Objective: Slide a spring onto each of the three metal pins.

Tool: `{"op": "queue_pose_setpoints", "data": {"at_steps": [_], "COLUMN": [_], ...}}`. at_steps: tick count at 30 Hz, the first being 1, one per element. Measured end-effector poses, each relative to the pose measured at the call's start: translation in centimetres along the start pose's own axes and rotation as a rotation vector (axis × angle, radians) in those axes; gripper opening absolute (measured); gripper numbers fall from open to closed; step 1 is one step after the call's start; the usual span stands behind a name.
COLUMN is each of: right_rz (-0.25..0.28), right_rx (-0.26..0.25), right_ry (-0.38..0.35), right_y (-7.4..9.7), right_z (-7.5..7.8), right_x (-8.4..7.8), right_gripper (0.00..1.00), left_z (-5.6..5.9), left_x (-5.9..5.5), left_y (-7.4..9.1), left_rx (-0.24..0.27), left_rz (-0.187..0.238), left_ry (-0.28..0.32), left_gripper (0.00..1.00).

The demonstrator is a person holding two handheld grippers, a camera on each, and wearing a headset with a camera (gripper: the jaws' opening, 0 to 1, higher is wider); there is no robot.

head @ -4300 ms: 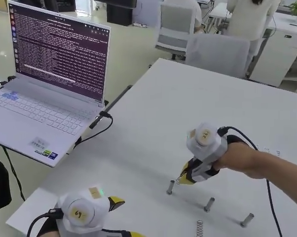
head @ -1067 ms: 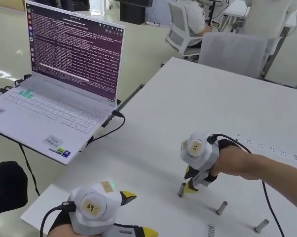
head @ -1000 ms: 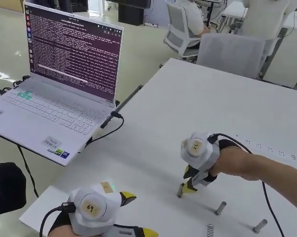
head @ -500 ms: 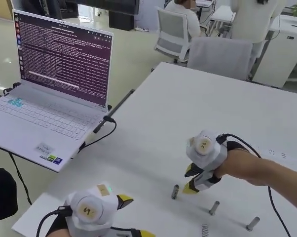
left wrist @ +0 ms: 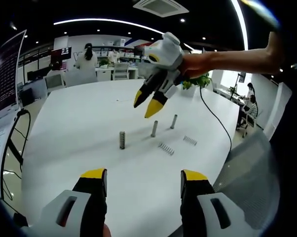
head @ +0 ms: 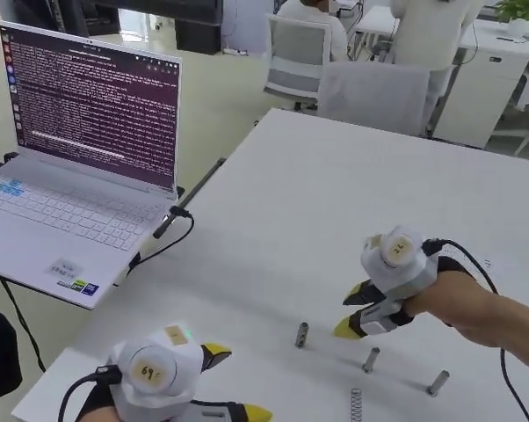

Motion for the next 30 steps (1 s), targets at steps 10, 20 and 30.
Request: {"op": "queue_pose_setpoints", "data": {"at_steps": [10, 20, 30], "right_rz": [0.135, 0.173, 0.278], "right_rx": [-0.064, -0.081, -0.146], "right_ry": [-0.121, -0.194, -0.302], "right_y": [2.4, 3.1, 5.2], "right_z": [-0.7, -2.2, -3.7], "right_x": [-2.1, -5.0, -8.0], "right_gripper": [0.36, 0.39, 0.44], "left_z": [0.2, 0.4, 0.4], "left_x": [0.2, 0.3, 0.5], "left_y": [-0.1, -0.4, -0.5], "left_rx": [-0.002, -0.013, -0.016], "left_rz": [0.006, 0.002, 0.000], "left_ry": [0.004, -0.002, -0.007], "left_gripper": [0.56, 0.55, 0.55]}}
Point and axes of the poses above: the centre of the closed fingertips' face, and the gripper's own axes: y roughly backward along the fingers, z roughly to its right, x roughly out of its top, the point moved 10 cm from there along y, roughly backward along the fingers, and after that the axes turned 9 degrees about x, right-handed, at the moved point
